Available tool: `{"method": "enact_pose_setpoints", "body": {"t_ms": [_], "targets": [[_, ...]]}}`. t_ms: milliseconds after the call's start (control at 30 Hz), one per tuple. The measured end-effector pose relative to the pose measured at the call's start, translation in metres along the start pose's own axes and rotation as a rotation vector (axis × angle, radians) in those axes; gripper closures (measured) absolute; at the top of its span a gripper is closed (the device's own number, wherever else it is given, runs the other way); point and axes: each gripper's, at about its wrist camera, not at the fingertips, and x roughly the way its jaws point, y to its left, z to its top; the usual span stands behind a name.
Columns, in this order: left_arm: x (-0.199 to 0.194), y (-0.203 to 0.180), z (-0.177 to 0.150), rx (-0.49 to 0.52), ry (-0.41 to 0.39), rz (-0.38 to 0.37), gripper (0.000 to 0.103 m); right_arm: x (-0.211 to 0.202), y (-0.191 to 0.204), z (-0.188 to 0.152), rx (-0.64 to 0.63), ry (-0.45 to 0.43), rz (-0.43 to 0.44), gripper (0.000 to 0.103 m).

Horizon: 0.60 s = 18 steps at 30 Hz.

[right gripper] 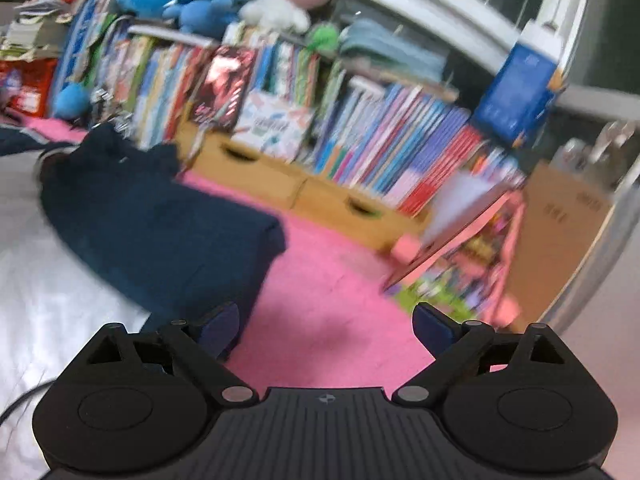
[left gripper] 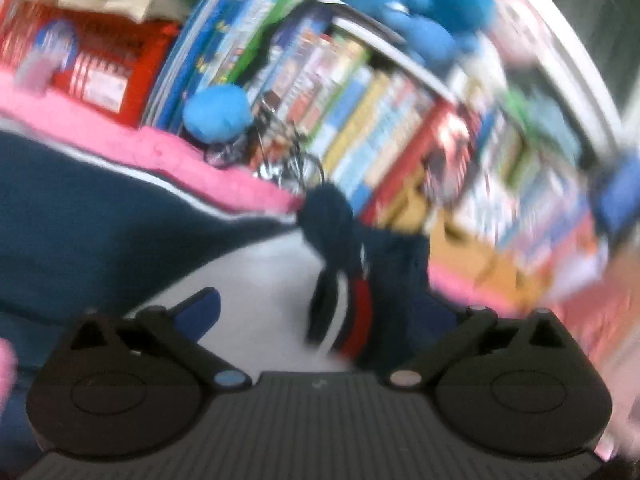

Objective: Fold clothes

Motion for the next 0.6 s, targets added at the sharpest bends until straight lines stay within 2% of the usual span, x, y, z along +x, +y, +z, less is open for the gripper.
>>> {"method": "enact_pose_setpoints", "body": {"t_ms": [100, 200, 233, 267, 333, 367, 600], "targets": [[0.033, -0.007, 0.000, -0.030, 0.084, 0.033, 0.000, 0.006, 0.021, -0.012, -0.045, 0.009, 0.051, 0.008], [0.047, -0.028, -0.009, 0.100, 0.076, 0.071, 0.002, 0.012, 0.044, -0.015, -0.105, 0.006, 0.078, 0.008], [0.051, -0.036, -0.011, 0.147, 0.085, 0.076, 0.010, 0.015, 0.049, -0.014, -0.109, 0.005, 0.085, 0.007], [0.051, -0.040, -0.012, 0.156, 0.089, 0.076, 0.051, 0.017, 0.053, -0.013, -0.110, 0.004, 0.093, 0.007], [0.050, -0.047, -0.014, 0.165, 0.095, 0.075, 0.054, 0.021, 0.056, -0.013, -0.097, 0.009, 0.093, 0.005], [0.050, -0.050, -0.014, 0.169, 0.098, 0.075, 0.059, 0.023, 0.057, -0.013, -0.089, 0.012, 0.093, 0.005], [0.002, -0.061, 0.021, 0.258, -0.087, 0.050, 0.062, 0.033, 0.061, -0.012, -0.067, 0.029, 0.073, 0.004]]}}
